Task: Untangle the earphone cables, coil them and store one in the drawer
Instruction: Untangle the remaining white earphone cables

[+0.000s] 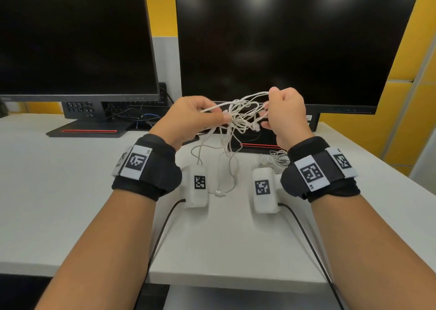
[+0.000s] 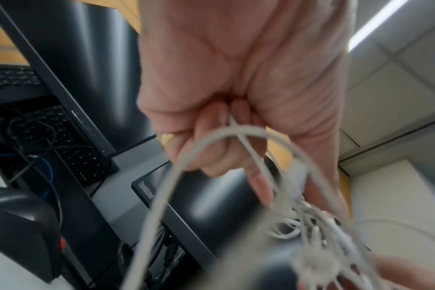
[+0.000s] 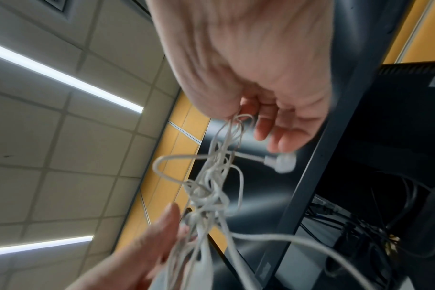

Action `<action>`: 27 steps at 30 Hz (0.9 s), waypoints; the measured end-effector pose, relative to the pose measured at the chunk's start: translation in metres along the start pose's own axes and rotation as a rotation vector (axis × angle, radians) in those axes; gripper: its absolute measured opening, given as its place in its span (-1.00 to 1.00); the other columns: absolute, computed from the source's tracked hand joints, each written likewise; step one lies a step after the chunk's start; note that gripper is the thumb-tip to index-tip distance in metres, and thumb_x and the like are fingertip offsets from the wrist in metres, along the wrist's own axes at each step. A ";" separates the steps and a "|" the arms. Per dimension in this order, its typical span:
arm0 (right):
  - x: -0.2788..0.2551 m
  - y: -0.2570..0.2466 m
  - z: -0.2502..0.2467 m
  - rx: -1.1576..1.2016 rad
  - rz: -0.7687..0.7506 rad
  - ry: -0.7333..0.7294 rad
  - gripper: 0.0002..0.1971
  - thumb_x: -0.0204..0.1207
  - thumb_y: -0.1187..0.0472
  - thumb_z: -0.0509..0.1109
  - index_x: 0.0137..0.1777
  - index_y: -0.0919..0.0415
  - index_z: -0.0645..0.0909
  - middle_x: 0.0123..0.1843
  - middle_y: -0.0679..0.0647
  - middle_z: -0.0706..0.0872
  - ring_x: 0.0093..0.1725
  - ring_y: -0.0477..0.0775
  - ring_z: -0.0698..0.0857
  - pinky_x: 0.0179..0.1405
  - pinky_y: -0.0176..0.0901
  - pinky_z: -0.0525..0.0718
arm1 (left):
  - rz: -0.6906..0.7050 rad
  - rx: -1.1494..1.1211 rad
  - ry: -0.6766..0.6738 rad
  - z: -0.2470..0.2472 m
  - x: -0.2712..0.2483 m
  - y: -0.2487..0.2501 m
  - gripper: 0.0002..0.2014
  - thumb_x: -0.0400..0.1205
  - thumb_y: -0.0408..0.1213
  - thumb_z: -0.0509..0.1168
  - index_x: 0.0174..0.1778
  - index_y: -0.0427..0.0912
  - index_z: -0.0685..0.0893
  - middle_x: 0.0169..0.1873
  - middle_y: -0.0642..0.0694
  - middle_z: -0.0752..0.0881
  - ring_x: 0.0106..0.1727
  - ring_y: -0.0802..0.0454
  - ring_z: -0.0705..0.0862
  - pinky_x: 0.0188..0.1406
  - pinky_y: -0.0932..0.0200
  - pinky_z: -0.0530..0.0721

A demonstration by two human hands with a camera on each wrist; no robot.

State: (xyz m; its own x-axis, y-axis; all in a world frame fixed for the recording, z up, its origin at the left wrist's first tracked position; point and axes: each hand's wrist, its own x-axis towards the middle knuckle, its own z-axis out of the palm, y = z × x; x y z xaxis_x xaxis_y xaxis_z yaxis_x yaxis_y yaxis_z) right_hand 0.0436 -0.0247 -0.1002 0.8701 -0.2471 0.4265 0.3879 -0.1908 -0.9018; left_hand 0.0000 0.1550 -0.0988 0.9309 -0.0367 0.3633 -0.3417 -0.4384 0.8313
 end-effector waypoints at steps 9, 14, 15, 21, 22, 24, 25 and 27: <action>-0.004 -0.004 -0.003 0.191 0.026 -0.124 -0.84 0.76 0.13 0.16 0.05 0.19 0.51 -0.34 0.02 0.53 -0.48 -0.13 0.55 -0.45 -0.23 0.61 | -0.066 -0.048 0.018 -0.002 0.003 -0.002 -0.85 0.63 -0.22 0.35 -0.22 -0.14 0.75 -0.37 -0.04 0.62 -0.26 0.05 0.56 -0.21 0.20 0.56; -0.007 -0.004 -0.002 0.128 0.048 -0.220 -0.90 0.74 0.20 0.19 0.11 0.05 0.54 0.09 0.09 0.70 0.01 0.00 0.77 -0.18 -0.15 0.79 | -0.104 -0.458 -0.057 0.003 0.003 0.002 -0.89 0.74 -0.27 0.13 -0.02 -0.17 0.54 -0.22 -0.11 0.77 -0.15 -0.02 0.78 -0.10 0.03 0.72; -0.008 -0.005 -0.001 0.083 0.037 -0.252 -0.90 0.73 0.18 0.21 0.11 0.03 0.56 0.12 0.04 0.70 0.10 -0.02 0.73 -0.07 -0.09 0.78 | -0.103 -0.498 -0.074 0.004 0.003 0.003 -0.87 0.76 -0.22 0.10 0.02 -0.18 0.51 -0.15 -0.14 0.80 -0.12 -0.03 0.80 -0.11 0.03 0.72; -0.018 -0.009 -0.003 -0.043 -0.018 -0.531 -0.66 0.53 -0.05 0.49 0.22 -0.01 0.52 0.21 0.02 0.74 0.18 0.02 0.72 0.03 0.03 0.67 | 0.017 -0.604 -0.088 0.003 -0.003 0.008 -0.83 0.76 -0.04 0.10 0.13 0.03 0.53 0.29 -0.04 0.68 0.15 -0.05 0.74 -0.17 0.04 0.78; -0.020 -0.010 -0.002 -0.065 -0.023 -0.569 -0.58 0.47 -0.03 0.55 0.25 -0.04 0.49 0.19 0.04 0.76 0.15 0.04 0.74 0.01 0.01 0.68 | 0.033 -0.594 -0.100 0.003 -0.004 0.009 -0.78 0.75 0.01 0.09 0.25 0.11 0.51 0.34 0.00 0.61 0.20 -0.05 0.70 -0.17 0.05 0.78; -0.022 -0.009 -0.002 -0.074 -0.013 -0.627 -0.48 0.42 0.10 0.61 0.30 -0.06 0.44 0.13 0.11 0.80 0.06 0.06 0.80 -0.06 -0.04 0.69 | 0.042 -0.588 -0.134 0.005 -0.005 0.010 -0.67 0.70 0.09 0.11 0.41 0.28 0.37 0.43 0.01 0.46 0.24 -0.06 0.66 -0.15 0.06 0.79; -0.022 -0.009 -0.002 -0.075 -0.013 -0.638 -0.47 0.42 0.19 0.60 0.32 -0.04 0.44 0.09 0.13 0.81 0.02 0.07 0.81 -0.07 -0.05 0.71 | 0.042 -0.594 -0.140 0.006 -0.004 0.009 -0.60 0.68 0.08 0.16 0.44 0.32 0.30 0.44 -0.02 0.43 0.25 -0.08 0.67 -0.11 0.04 0.79; -0.021 -0.009 -0.002 -0.079 -0.015 -0.623 -0.51 0.46 0.33 0.53 0.32 0.02 0.47 0.01 0.16 0.81 -0.07 0.06 0.81 -0.09 -0.06 0.75 | 0.034 -0.600 -0.115 0.006 -0.002 0.007 -0.52 0.69 -0.08 0.25 0.48 0.31 0.23 0.33 -0.04 0.53 0.21 -0.12 0.73 -0.01 -0.01 0.78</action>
State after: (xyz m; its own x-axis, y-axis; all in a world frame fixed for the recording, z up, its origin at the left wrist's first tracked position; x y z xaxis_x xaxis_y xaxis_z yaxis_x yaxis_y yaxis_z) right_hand 0.0211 -0.0201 -0.1005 0.8877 0.3521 0.2966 0.3987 -0.2657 -0.8777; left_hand -0.0034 0.1466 -0.0967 0.9147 -0.1528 0.3740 -0.3534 0.1458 0.9240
